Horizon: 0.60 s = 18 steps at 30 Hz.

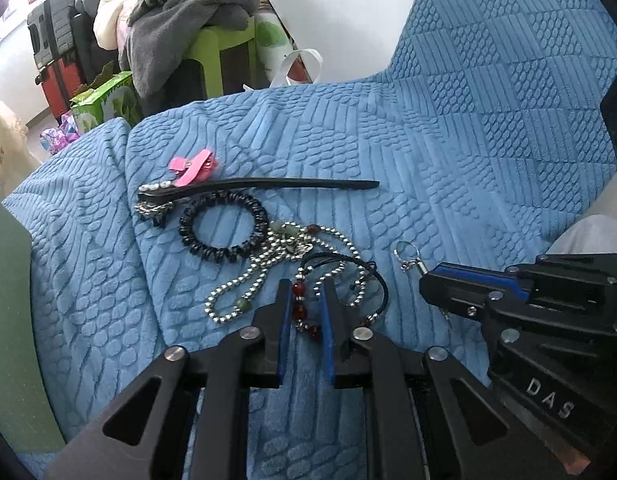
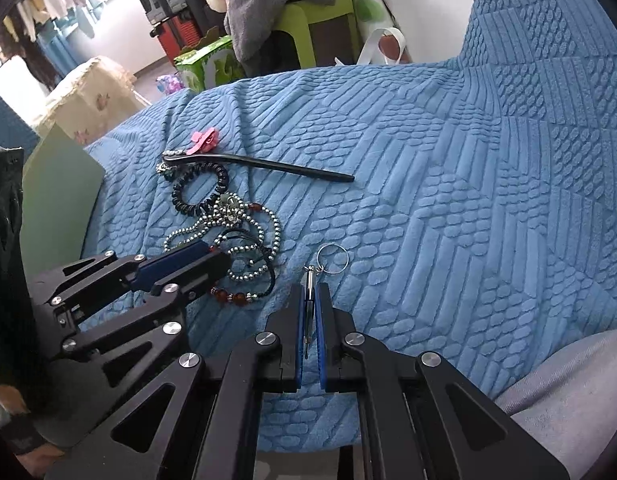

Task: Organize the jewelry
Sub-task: 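Grasp the red-bead bracelet with the left gripper while the right gripper grasps the keyring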

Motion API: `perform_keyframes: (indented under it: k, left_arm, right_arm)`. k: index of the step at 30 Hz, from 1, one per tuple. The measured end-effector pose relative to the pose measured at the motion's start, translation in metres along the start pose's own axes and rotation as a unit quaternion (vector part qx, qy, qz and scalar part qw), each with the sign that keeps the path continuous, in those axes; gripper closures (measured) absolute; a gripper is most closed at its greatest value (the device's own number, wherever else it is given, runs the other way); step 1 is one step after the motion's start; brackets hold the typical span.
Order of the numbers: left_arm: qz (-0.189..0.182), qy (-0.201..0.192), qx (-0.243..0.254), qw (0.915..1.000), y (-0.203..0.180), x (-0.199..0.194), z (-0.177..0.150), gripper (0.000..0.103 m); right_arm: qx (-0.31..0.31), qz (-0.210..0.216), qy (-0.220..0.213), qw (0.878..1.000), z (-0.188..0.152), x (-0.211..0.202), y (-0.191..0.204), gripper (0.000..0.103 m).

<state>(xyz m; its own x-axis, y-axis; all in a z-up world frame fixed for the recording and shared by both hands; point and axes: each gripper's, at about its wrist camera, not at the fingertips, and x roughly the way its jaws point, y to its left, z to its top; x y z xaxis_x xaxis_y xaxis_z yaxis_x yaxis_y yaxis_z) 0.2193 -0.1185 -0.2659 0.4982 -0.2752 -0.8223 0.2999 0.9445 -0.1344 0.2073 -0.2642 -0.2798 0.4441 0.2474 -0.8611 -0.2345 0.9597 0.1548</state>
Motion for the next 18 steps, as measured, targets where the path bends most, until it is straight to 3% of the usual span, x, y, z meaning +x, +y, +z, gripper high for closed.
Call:
perform_keyframes:
  k: [7, 18]
  left_arm:
    - [-0.007, 0.001, -0.033, 0.9994, 0.012, -0.007, -0.008, 0.098]
    - [-0.061, 0.0, -0.117, 0.9913, 0.038, -0.043, -0.017, 0.098]
  right_arm:
    - [0.002, -0.001, 0.001, 1.0, 0.001, 0.001, 0.0, 0.099]
    - [-0.01, -0.006, -0.03, 0.999, 0.003, -0.019, 0.008, 0.1]
